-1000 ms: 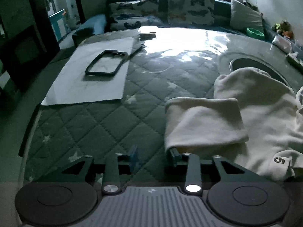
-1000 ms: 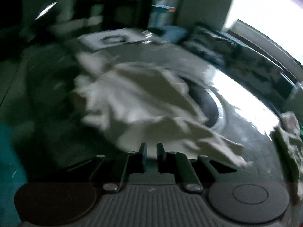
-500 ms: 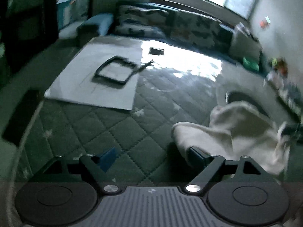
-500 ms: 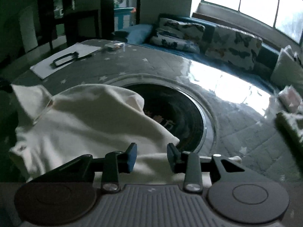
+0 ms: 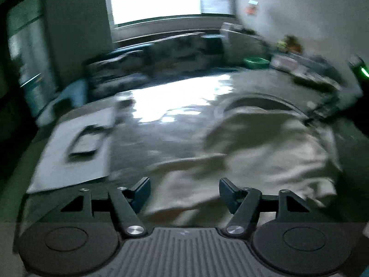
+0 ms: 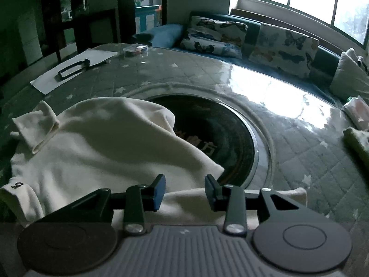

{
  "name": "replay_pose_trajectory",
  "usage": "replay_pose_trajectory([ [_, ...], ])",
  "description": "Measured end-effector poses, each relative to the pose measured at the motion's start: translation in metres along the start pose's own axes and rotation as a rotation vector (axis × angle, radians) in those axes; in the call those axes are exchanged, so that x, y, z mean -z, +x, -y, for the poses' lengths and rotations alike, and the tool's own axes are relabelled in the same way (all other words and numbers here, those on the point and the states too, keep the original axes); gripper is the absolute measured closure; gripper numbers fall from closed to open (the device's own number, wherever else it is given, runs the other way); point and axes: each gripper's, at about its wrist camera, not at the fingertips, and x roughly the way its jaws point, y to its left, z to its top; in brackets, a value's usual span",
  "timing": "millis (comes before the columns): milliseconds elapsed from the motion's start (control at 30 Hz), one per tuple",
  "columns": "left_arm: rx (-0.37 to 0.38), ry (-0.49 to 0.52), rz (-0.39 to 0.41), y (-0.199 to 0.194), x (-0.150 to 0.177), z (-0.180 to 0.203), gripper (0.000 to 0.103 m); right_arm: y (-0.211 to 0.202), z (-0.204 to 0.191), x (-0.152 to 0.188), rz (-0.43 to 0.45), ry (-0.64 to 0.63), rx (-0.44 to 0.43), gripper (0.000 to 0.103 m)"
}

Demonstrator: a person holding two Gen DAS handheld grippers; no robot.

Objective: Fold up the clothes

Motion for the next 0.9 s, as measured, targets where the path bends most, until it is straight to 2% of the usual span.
replay_pose_trajectory([
  [167,0.063,0.113,-0.041,0.033,0.004,0.043,0.034,-0.010,0.000,0.009,0.006,0.020,0.007,0.061],
  [267,0.052,0.140,-0.068,0.048,0.006,0.054,0.036,-0.022,0.001,0.016,0.018,0.032,0.013,0.059],
  [333,0.058,0.104,-0.088,0.056,0.008,0.050,0.057,-0.027,0.002,0.021,0.021,0.038,0.020,0.059],
  [367,0.060,0.084,-0.097,0.060,0.008,0.048,0.058,-0.029,0.002,0.024,0.020,0.042,0.023,0.059],
  [433,0.060,0.045,-0.093,0.062,0.007,0.041,0.081,-0.032,0.003,0.030,0.018,0.051,0.029,0.059],
  [467,0.055,0.026,-0.091,0.062,0.006,0.037,0.085,-0.033,0.004,0.032,0.017,0.055,0.032,0.059],
  [500,0.048,0.006,-0.083,0.060,0.004,0.031,0.092,-0.034,0.004,0.035,0.017,0.063,0.034,0.059],
  [567,0.032,-0.040,-0.053,0.054,-0.001,0.017,0.095,-0.035,0.007,0.041,0.014,0.080,0.041,0.059],
  [700,-0.098,-0.182,0.007,0.042,-0.015,-0.034,0.096,-0.034,0.012,0.050,0.003,0.110,0.059,0.059],
  [900,-0.372,-0.382,0.030,0.032,-0.009,-0.120,0.097,-0.042,0.028,0.062,0.023,0.182,0.096,0.059],
])
